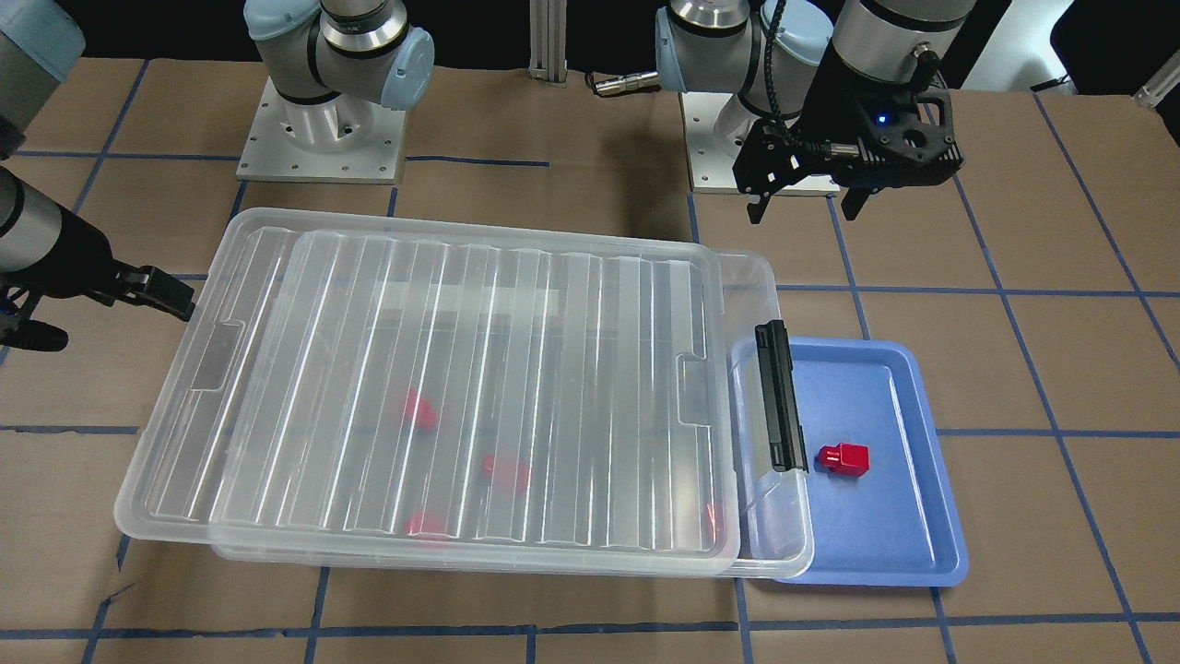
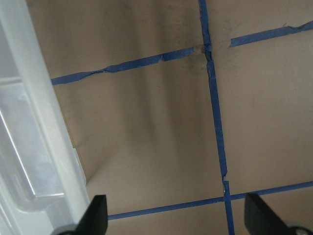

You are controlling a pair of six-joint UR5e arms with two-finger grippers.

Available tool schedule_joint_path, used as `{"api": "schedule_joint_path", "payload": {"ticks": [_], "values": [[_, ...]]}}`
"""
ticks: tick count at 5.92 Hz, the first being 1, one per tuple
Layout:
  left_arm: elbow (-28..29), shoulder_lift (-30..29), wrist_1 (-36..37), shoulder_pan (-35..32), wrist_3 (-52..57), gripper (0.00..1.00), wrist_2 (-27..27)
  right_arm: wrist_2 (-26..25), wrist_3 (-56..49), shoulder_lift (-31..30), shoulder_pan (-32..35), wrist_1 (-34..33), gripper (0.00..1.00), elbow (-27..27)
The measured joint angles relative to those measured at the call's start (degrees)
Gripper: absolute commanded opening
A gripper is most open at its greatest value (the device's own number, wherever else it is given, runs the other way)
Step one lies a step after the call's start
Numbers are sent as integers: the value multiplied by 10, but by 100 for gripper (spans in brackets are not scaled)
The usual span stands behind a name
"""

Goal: Place red block in blue tray from box

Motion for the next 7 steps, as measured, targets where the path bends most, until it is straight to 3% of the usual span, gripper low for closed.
{"api": "schedule_joint_path", "payload": {"ticks": [7], "values": [[0,0,0,1,0,98,0,20,50,-9,39,0,100,15]]}}
